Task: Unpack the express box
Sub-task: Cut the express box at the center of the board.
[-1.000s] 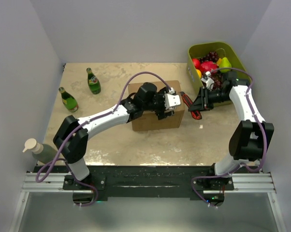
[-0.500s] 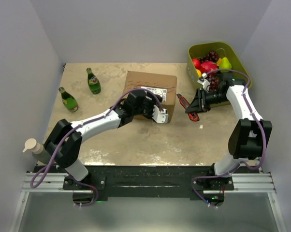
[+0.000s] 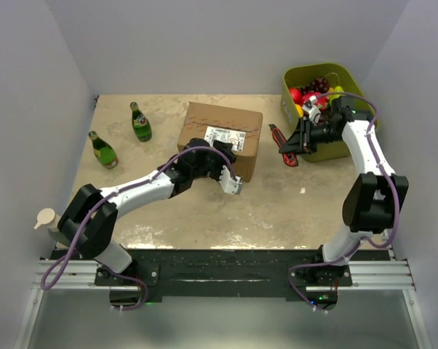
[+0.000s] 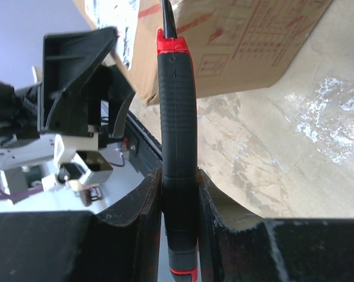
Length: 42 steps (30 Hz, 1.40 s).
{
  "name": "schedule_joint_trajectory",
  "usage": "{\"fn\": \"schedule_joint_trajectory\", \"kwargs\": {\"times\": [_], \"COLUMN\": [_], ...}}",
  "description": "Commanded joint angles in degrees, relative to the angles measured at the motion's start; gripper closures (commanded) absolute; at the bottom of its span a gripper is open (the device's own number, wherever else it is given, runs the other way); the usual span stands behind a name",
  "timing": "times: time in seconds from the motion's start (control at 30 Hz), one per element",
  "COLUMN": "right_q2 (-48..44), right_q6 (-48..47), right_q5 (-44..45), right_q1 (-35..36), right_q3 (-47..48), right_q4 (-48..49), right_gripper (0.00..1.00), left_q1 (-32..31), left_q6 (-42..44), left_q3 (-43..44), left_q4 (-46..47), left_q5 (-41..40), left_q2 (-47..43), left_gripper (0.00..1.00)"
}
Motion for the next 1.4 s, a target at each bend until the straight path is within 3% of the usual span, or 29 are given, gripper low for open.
{"fn": "schedule_joint_trajectory", "kwargs": {"times": [0.0,0.47,1.37], "right_q2": [3.12,3.56,1.45], "right_q6": [4.08,4.08,1.97], "right_q5": [-3.23,-7.89,-1.91], "right_q1": [0.09,2.82,4.49], "right_q3": [2.87,2.70,0.15], "right_q4": [2.46,2.54,-1.15], "right_gripper": [1.00,1.00,1.00], "left_q1": [1.45,0.74,-0.14], "left_q6": [1.97,2.68,0.48], "left_q3": [-4.50,-5.30,-4.68], "left_q4": [-13.63,-12.84,-12.66], "left_q5": [-6.35,-7.24,-7.67], "left_q2": [1.74,2.00,2.79], "left_gripper": [0.32,0.33,0.33]}}
